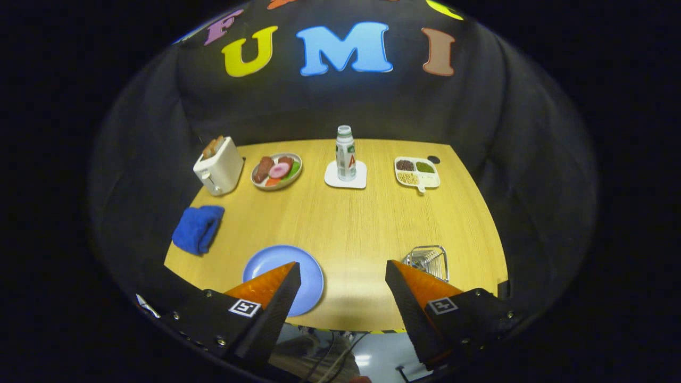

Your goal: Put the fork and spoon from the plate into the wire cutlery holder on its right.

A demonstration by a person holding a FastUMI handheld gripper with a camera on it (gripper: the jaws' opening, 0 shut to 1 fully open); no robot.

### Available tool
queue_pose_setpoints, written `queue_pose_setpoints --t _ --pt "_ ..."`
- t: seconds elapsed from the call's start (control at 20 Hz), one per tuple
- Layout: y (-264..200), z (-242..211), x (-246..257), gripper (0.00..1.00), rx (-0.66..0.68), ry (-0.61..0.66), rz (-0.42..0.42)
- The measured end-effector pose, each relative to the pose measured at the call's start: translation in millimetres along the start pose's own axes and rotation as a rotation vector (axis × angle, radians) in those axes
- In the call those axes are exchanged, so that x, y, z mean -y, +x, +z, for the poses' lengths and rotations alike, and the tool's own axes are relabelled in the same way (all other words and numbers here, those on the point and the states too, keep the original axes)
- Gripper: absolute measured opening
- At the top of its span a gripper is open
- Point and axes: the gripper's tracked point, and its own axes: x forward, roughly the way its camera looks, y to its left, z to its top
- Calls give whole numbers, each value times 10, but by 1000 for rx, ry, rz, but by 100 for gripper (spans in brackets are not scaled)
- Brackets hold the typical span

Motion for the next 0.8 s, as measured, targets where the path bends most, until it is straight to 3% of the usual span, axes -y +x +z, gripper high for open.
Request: queue_pose_setpoints --t 0.25,0.6,0.7,0.8 --pt "-261 375 -138 98 358 -82 -13" --pt "-577 710 -254 97 739 -131 -115" --pt "-635 714 -317 97 777 -142 -131" --pt "-610 579 -346 97 714 -172 -142"
